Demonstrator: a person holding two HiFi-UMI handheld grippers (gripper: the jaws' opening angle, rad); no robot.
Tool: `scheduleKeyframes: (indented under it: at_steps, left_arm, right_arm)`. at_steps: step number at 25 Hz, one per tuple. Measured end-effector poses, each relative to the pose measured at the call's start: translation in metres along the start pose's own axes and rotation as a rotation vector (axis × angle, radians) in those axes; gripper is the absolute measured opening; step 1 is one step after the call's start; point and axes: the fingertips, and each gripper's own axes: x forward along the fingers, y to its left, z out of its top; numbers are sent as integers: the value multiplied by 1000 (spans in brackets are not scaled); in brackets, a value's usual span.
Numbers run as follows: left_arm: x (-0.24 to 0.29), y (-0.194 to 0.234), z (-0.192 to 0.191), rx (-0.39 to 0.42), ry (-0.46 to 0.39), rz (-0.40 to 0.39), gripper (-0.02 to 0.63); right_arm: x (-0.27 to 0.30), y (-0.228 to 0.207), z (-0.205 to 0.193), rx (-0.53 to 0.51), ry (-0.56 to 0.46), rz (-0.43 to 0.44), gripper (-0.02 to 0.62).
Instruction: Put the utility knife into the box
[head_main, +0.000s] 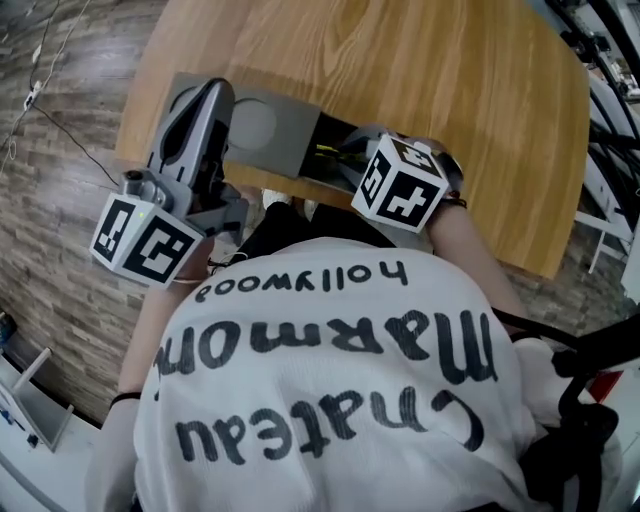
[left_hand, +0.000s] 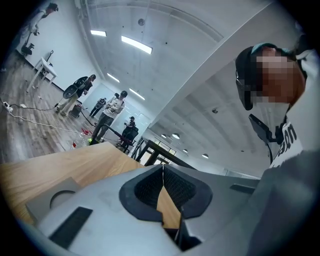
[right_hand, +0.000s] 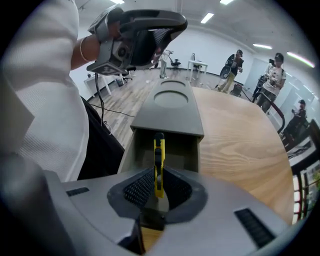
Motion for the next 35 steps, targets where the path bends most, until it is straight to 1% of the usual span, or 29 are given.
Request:
scheduleKeyframes:
  at_steps: [2,4,8,12,17,23,26,32,35]
  left_arm:
    - [-1,2,0,-2,-7,11,9]
    - [-3,4,0,-3,-11,18,9]
    - [-12,-2,1,7,-17,23,9]
    - [-22,-3,5,21,-39,31,9]
    - [-22,-4,9,13,-54,17,9]
    - [-27,-2,7,6,-54,28,9]
    - [-29,-2,7,3,-54,35,9]
    - [-26,2,8,-2,-54,31,9]
    - [-28,-2,6,4,-53,9,9]
  right_arm:
    - [7,2,-4,-15,26,26,54]
    - [10,2,-5,-27,41,32,54]
    - [10,2,-8,-44,73,12,54]
    - [17,5,-16,-84,149,-22,54]
    - [19,3,-23,-145,209,6,55]
    - [22,4,-29,-169,231,50,55]
    - [19,2,-30,-141,219,69,55]
    - [17,3,-28,-120,196,118,54]
    - [15,7,-23,-58,136,123,54]
